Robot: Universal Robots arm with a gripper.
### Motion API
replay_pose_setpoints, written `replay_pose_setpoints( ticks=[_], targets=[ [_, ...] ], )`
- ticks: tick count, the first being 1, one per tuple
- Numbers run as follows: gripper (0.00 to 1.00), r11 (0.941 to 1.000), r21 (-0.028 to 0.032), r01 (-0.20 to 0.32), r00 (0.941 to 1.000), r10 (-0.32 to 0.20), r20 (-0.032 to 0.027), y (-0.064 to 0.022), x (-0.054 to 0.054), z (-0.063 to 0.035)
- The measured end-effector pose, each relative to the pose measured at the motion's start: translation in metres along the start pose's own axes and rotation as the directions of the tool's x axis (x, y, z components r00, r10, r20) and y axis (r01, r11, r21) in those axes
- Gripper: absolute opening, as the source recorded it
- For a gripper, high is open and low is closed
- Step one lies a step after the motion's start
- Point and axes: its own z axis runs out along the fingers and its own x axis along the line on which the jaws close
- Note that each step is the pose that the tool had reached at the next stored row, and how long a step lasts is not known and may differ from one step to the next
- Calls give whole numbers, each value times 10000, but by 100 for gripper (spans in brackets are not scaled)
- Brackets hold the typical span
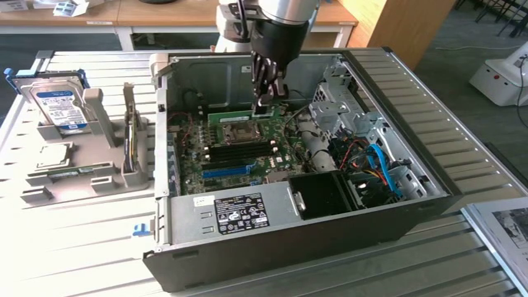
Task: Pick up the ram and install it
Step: 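Pick up the ram and move it above insertion slot, then insert the ram into the slot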
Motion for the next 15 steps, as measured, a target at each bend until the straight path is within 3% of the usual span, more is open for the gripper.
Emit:
replay_pose_setpoints(
  ticks=[10,15],
  targets=[
    [11,10000,-1,-2,10000,2,-17,-5,-141,9],
    [11,10000,0,-2,10000,2,-18,-6,-147,9]
  ],
)
